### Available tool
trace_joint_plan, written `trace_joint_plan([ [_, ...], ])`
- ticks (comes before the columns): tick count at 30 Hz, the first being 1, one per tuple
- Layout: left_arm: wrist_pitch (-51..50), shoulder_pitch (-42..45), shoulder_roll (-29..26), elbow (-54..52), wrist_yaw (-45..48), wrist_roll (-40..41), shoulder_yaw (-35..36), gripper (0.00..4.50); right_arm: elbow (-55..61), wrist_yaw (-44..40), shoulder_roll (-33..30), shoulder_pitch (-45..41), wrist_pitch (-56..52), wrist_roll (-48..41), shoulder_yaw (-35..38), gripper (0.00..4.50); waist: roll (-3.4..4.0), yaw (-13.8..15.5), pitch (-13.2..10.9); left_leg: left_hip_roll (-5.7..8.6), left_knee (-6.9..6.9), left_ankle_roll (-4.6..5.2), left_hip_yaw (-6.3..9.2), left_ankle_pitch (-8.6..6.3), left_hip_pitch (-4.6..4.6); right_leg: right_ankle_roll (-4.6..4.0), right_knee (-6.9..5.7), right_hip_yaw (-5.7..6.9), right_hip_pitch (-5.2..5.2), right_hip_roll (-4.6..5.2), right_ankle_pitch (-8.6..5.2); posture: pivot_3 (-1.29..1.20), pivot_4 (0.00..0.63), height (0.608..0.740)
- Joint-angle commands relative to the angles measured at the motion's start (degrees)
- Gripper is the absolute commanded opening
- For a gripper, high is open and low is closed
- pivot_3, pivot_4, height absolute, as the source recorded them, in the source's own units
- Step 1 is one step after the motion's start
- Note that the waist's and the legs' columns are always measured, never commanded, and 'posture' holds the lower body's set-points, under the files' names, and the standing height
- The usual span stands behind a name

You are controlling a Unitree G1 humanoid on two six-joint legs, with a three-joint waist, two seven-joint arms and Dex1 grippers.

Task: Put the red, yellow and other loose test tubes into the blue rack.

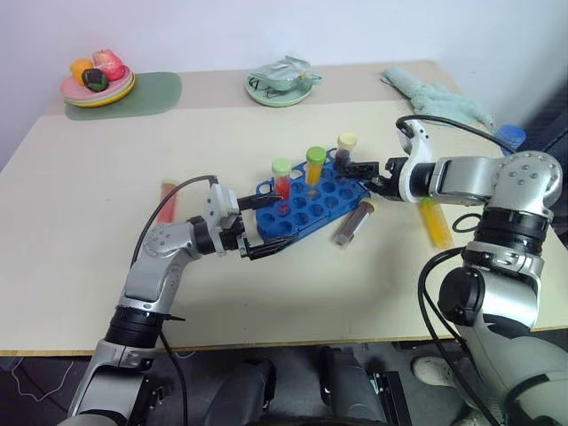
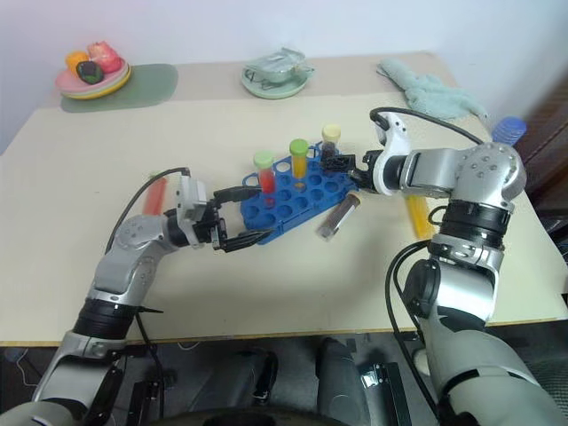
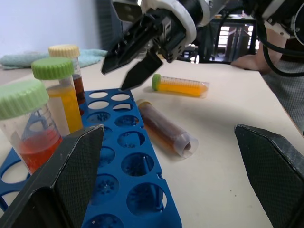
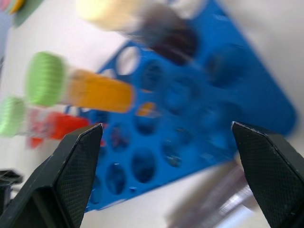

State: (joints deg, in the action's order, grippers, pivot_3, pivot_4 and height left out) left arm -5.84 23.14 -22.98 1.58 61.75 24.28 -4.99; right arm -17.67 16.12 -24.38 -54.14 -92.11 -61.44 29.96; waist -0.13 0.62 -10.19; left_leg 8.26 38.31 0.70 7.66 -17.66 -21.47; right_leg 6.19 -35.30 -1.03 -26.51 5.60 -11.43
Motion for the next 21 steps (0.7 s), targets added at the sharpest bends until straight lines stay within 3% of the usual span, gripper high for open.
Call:
trace_joint_plan([
  [1,1.2,0.4,-0.1,-0.6,0.2,0.2,0.8,4.5,4.3,15.5,-2.6,2.8,-0.4,-21.2,0.1,4.41,0.0,-0.1,0.0,0.0,0.01,0.0,0.0,0.0,0.01,0.0,0.0,0.0,0.02,0.0,0.0,0.0,0.15,0.74],
  [2,1.3,0.5,0.1,-0.4,0.2,0.1,0.7,4.5,4.6,18.9,-3.4,3.7,-0.4,-26.0,-0.4,4.41,0.0,-0.1,0.0,0.0,0.02,0.0,-0.02,0.01,0.02,0.0,0.0,-0.02,0.03,0.0,0.02,0.0,0.15,0.74],
  [4,1.5,0.9,0.4,0.2,0.4,0.1,0.5,4.5,8.5,29.1,-8.2,9.3,8.0,-43.9,-7.2,4.41,0.01,-0.1,0.0,-0.01,0.02,-0.01,-0.02,0.02,0.04,0.0,0.0,-0.02,0.05,-0.01,0.05,0.0,0.15,0.74],
  [6,1.8,1.5,0.8,1.0,0.6,0.1,0.4,4.5,12.4,32.7,-10.8,12.9,13.2,-51.2,-10.6,4.41,0.01,0.0,0.0,-0.02,0.02,0.0,-0.02,0.02,0.06,0.0,0.0,-0.02,0.08,-0.01,0.05,0.0,0.15,0.74],
  [12,2.9,3.5,1.8,3.8,1.7,-0.4,-0.2,4.5,19.6,32.6,-13.8,18.1,17.5,-51.6,-16.5,4.41,0.0,-0.9,0.0,-0.08,0.06,0.01,-0.11,0.03,0.09,0.08,0.01,-0.06,0.14,-0.05,0.13,0.0,0.15,0.74],
  [21,4.0,4.8,3.0,5.6,2.2,-1.0,-0.7,4.5,19.0,33.3,-18.5,18.2,18.9,-51.6,-23.7,4.41,0.0,-1.2,0.0,-0.08,0.1,0.02,-0.12,0.03,0.08,0.09,0.02,-0.06,0.15,-0.06,0.14,0.0,0.15,0.74],
])
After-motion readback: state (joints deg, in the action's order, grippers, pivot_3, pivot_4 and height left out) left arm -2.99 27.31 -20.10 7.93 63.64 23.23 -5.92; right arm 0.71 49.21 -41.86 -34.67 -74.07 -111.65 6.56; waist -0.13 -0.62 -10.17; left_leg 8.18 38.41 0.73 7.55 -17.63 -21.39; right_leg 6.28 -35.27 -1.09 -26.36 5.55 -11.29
